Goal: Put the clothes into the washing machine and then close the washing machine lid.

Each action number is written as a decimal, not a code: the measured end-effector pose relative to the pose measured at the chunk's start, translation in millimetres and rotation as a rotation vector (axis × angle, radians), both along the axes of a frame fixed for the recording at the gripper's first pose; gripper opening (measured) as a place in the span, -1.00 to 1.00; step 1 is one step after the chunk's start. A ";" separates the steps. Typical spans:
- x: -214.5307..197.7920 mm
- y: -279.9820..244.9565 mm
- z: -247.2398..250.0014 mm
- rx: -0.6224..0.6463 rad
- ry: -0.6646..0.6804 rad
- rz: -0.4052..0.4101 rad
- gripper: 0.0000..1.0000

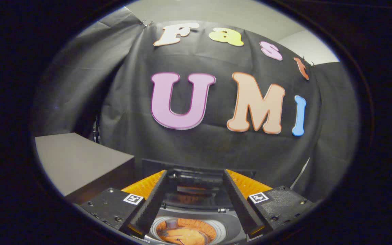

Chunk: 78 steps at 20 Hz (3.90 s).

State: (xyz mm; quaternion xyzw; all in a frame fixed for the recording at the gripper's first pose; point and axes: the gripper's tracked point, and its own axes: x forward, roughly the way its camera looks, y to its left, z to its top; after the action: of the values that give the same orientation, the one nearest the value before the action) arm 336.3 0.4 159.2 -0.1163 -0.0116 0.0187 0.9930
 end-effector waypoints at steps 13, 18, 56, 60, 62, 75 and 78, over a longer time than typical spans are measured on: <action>117.8 -6.1 33.1 0.117 -0.136 -0.101 0.93; 160.1 -22.0 -45.8 0.220 0.000 -0.175 0.94; 73.3 -35.0 -70.0 0.171 -0.043 -0.193 0.96; 64.9 -35.1 -72.8 0.168 -0.035 -0.190 0.96; 60.9 -34.8 -75.0 0.164 -0.017 -0.180 0.96; 37.0 -36.2 -85.9 0.173 -0.008 -0.126 0.97; 31.3 -41.5 -101.3 0.177 0.036 -0.145 0.97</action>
State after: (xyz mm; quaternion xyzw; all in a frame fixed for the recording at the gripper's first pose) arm 367.6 -41.0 57.9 -0.0283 0.0130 -0.0523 0.9981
